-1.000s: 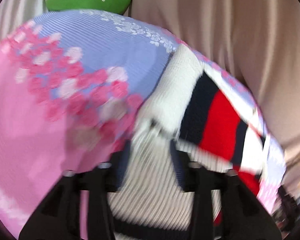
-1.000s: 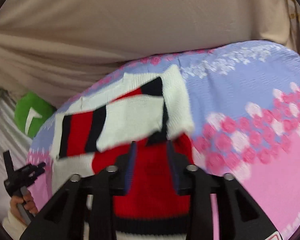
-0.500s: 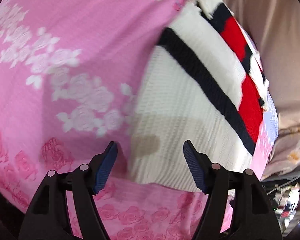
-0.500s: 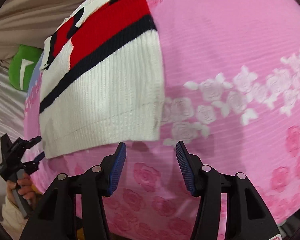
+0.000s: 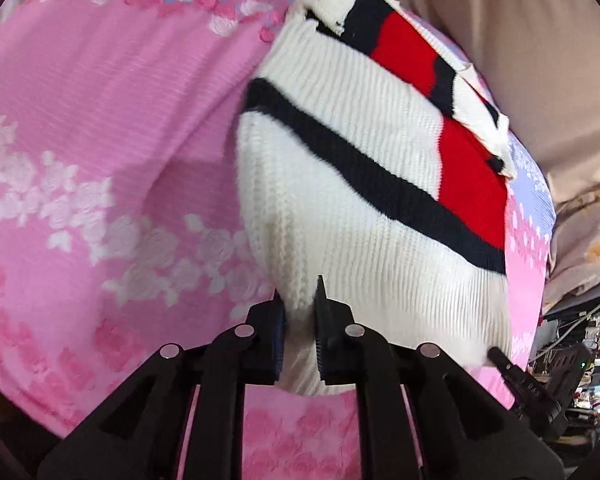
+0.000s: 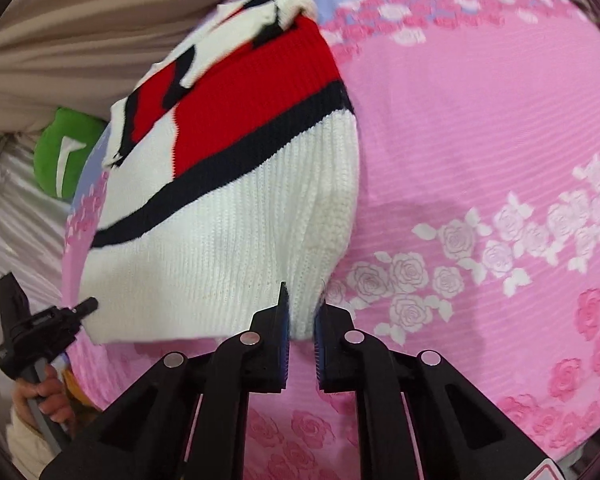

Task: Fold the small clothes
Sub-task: 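Grasp the ribbed hem with both grippers, then lift the hem and fold it over toward the collar with both grippers, release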

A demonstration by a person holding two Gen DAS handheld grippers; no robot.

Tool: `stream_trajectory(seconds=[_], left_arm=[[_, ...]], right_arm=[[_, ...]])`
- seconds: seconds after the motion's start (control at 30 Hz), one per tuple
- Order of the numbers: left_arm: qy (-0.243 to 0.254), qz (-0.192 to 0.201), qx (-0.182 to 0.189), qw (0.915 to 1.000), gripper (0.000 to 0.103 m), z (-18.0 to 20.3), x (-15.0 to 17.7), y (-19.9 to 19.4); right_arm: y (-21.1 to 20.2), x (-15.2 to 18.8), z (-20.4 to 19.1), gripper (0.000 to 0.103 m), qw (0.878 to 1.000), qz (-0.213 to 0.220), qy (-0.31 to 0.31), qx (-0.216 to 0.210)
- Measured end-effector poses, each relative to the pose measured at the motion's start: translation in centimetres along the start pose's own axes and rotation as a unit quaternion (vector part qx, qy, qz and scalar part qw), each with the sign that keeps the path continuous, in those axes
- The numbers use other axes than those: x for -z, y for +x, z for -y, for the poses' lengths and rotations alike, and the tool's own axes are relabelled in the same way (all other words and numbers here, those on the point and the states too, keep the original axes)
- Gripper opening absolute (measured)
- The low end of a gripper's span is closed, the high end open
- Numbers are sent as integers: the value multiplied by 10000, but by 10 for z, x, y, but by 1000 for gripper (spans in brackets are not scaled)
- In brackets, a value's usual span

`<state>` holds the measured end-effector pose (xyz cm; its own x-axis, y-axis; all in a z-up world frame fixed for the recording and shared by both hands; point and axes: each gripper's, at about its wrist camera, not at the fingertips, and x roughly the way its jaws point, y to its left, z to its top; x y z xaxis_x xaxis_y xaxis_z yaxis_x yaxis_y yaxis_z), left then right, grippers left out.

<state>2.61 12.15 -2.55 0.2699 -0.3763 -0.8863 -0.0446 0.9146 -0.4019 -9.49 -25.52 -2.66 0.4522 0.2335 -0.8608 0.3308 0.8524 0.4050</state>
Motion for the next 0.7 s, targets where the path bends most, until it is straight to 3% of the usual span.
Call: stream_trajectory(seconds=[0.13,0.27,0.43,0.7], left_arm=[[355,-188,-144,9991,11,-2,27,-22],[596,-645,-272,9958,10,-10,66,-28],[464,-1467,-374,9874,10,-31,120,-18],[584,-2372,-579,9680,10,-45,179,-28]], right_arm=[[-27,25,-10,8,9957,-128,-828,394],[-37,62,0,8,9894,-640,-1170,573],[-45,114,21,8,9780,-1465,-1320,673],[-58,173,42,8,9540,-2725,-1156,481]])
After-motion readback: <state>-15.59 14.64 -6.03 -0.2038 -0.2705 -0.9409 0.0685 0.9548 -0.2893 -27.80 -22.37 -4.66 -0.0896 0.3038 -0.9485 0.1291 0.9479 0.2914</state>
